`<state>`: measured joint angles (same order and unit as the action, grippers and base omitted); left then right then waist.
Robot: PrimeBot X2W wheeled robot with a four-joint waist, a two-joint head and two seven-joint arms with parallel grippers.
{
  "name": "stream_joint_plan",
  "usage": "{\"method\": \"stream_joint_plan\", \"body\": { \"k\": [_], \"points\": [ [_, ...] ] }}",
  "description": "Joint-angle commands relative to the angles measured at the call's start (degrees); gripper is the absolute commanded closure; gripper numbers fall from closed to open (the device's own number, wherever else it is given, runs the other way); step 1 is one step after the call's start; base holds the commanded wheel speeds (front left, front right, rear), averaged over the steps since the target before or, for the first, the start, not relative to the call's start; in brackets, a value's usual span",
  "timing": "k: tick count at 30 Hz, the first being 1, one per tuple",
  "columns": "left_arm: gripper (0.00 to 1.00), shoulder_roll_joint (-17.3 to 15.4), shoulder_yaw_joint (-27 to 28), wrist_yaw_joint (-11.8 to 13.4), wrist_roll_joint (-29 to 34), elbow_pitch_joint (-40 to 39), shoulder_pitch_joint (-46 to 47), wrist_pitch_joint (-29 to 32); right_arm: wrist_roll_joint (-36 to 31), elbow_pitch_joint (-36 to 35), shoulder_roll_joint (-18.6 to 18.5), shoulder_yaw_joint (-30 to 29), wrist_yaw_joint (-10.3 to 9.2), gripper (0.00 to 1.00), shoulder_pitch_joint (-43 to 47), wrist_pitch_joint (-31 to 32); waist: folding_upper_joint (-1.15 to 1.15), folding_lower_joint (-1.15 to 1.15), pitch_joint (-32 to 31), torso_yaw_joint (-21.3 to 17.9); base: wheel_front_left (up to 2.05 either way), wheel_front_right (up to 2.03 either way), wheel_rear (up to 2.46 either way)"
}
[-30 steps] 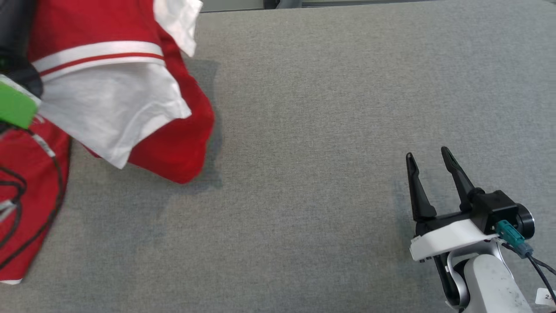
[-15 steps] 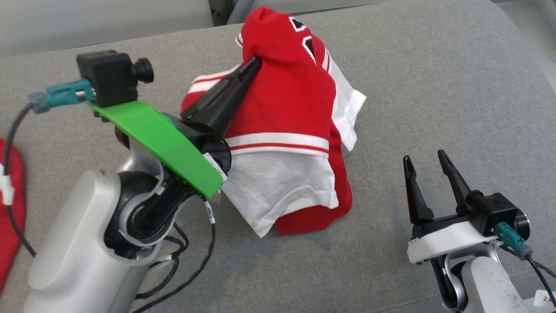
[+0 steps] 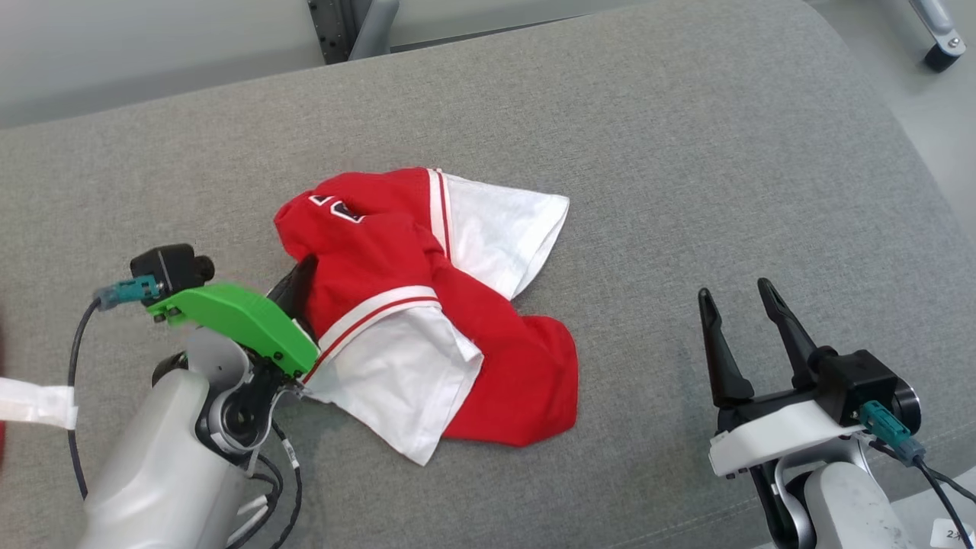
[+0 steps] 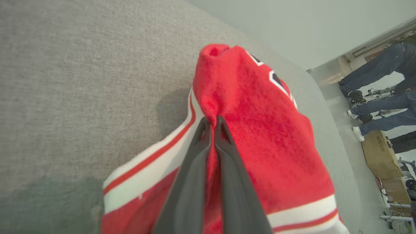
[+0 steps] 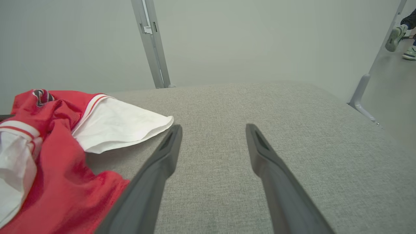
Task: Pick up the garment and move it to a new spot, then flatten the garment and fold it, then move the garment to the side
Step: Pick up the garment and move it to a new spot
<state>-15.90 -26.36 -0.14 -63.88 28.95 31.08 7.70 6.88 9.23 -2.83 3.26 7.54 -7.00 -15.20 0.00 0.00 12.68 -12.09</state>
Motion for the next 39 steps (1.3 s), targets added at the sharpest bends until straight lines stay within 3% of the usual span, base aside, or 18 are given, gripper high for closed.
{"method": "stream_joint_plan", "body": {
  "k": [1, 7, 8, 9, 12, 18, 26, 31, 39],
  "points": [
    [1.0, 0.7, 0.2, -1.1, 0.1, 2.4, 0.2, -1.3, -0.1, 0.1, -0.1, 0.0, -0.1, 0.0, 0.9, 0.1, 0.0, 0.0, 0.0, 0.1, 0.0, 0.0, 0.0],
    [0.97, 2.7, -1.1, -4.7, 1.8, 9.9, 2.7, -4.9, -0.6, 0.3, -0.1, -0.6, -0.09, 0.0, 1.6, 0.1, 0.0, 0.0, -0.7, 1.3, 0.0, 0.0, 0.0],
    [0.45, 2.9, -1.3, -5.0, 2.3, 10.5, 3.0, -5.8, -0.8, 0.3, -0.1, -0.6, -0.1, 0.0, 1.8, 0.1, 0.0, 0.0, -0.9, 1.5, 0.0, 0.0, 0.0],
    [0.0, 3.2, -1.6, -5.2, 2.4, 11.1, 3.3, -6.5, -0.9, 0.2, -0.1, -0.6, -0.1, 0.0, 1.9, 0.1, 0.0, 0.0, -1.2, 1.7, 0.0, 0.0, 0.0],
    [0.0, 3.3, -2.3, -5.7, 3.5, 11.3, 3.6, -8.3, -1.1, -0.1, -0.1, -0.7, -0.09, 0.0, 2.0, 0.1, 0.0, 0.0, -1.8, 2.1, 0.0, 0.0, 0.0],
    [0.0, 1.4, -4.9, -4.6, 11.4, 8.0, 0.5, -19.3, -1.7, -2.0, -0.1, -1.9, -0.1, 0.0, 3.6, 0.1, 0.0, 0.0, -4.9, 3.4, 0.0, 0.0, 0.0],
    [0.0, -2.4, -5.2, 0.6, 21.2, -3.1, -9.7, -22.9, -3.1, -5.7, -0.1, -3.8, -0.09, 0.0, 6.6, 0.1, 0.0, 0.0, -7.9, 6.4, 0.0, 0.0, 0.0],
    [0.0, -2.7, 0.9, 4.2, 29.8, -12.6, -18.6, -22.8, -3.8, -7.0, -0.1, -3.9, -0.09, 0.0, 7.2, 0.1, 0.0, 0.0, -8.2, 8.1, 0.0, 0.0, 0.0],
    [0.0, 1.6, 14.1, 1.3, 39.0, -19.0, -31.5, -22.8, -4.6, -6.9, -0.6, -4.1, -0.09, 0.0, 8.3, 0.1, 0.0, 0.0, -8.6, 9.9, 0.0, 0.0, 0.0]
  ]
}}
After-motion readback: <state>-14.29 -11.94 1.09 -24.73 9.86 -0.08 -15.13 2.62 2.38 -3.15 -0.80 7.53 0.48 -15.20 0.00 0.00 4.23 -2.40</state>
